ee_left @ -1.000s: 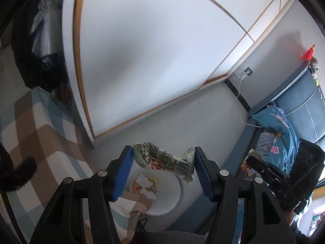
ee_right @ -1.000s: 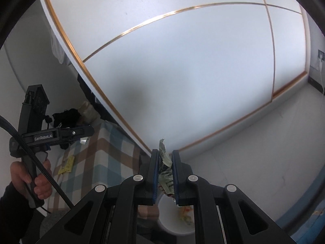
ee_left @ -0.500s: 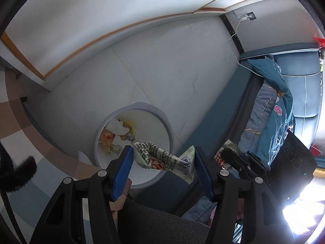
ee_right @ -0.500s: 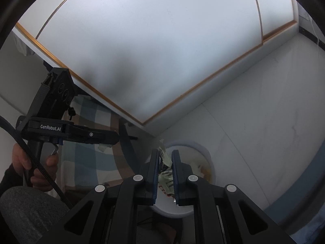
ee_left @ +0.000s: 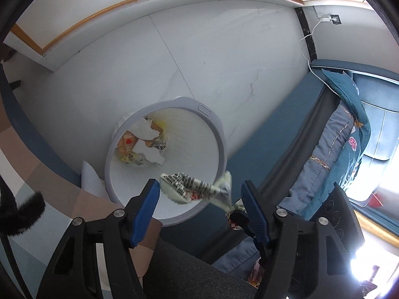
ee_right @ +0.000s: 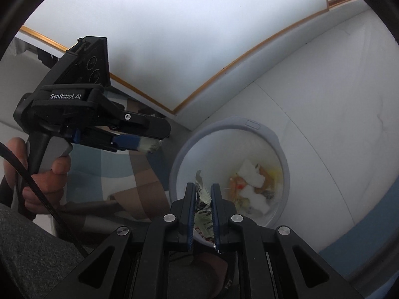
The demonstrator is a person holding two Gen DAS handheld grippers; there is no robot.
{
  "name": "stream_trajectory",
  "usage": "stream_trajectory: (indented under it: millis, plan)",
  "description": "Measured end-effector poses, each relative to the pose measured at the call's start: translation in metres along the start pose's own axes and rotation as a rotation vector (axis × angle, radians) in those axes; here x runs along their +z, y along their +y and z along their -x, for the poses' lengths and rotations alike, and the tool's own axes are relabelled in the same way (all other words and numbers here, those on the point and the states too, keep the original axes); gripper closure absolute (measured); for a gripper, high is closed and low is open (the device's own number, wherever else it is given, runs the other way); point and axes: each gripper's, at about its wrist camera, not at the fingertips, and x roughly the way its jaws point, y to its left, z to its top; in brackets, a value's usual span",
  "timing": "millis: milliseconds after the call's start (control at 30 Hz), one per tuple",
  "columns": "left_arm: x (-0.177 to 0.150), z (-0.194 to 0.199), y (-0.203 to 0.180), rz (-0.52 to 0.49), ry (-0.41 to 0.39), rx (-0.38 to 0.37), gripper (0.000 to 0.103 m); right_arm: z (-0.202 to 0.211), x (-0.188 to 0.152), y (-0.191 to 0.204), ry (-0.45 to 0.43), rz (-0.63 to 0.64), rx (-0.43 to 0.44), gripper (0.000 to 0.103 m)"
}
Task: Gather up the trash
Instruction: 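Open both grippers over the white bin to drop the wrappers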
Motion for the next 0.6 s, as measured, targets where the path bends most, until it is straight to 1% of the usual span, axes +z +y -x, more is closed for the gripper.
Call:
stream_trajectory:
  millis: [33, 100, 167, 300, 433, 500, 600]
  plan:
    - [0.000, -0.002, -0.001, 0.004, 0.006, 0.003, 0.038, -0.001, -0.001, 0.000, 0.005, -0.002, 0.003, 0.092]
    - [-0.001, -0.002, 0.000, 0.010, 0.009, 0.017, 0.030, -0.003, -0.002, 0.000, 0.014, 0.002, 0.003, 0.092]
    - [-0.002, 0.001, 0.000, 0.009, -0.006, 0.026, 0.029, -0.002, -0.002, -0.001, 0.014, 0.007, 0.003, 0.092]
    - [-0.003, 0.012, 0.002, 0.003, -0.055, 0.077, 0.022, -0.008, -0.003, -0.003, 0.019, -0.003, 0.000, 0.092]
    - [-0.008, 0.027, -0.002, -0.003, -0.137, 0.124, 0.022, -0.017, -0.003, -0.002, 0.027, -0.009, -0.003, 0.092]
    - [-0.011, 0.035, -0.004, -0.024, -0.177, 0.150, 0.022, -0.019, -0.003, 0.000, 0.027, -0.003, -0.002, 0.092]
    - [-0.016, 0.043, -0.008, -0.043, -0.217, 0.178, 0.022, -0.021, -0.002, 0.004, 0.033, 0.014, -0.004, 0.092]
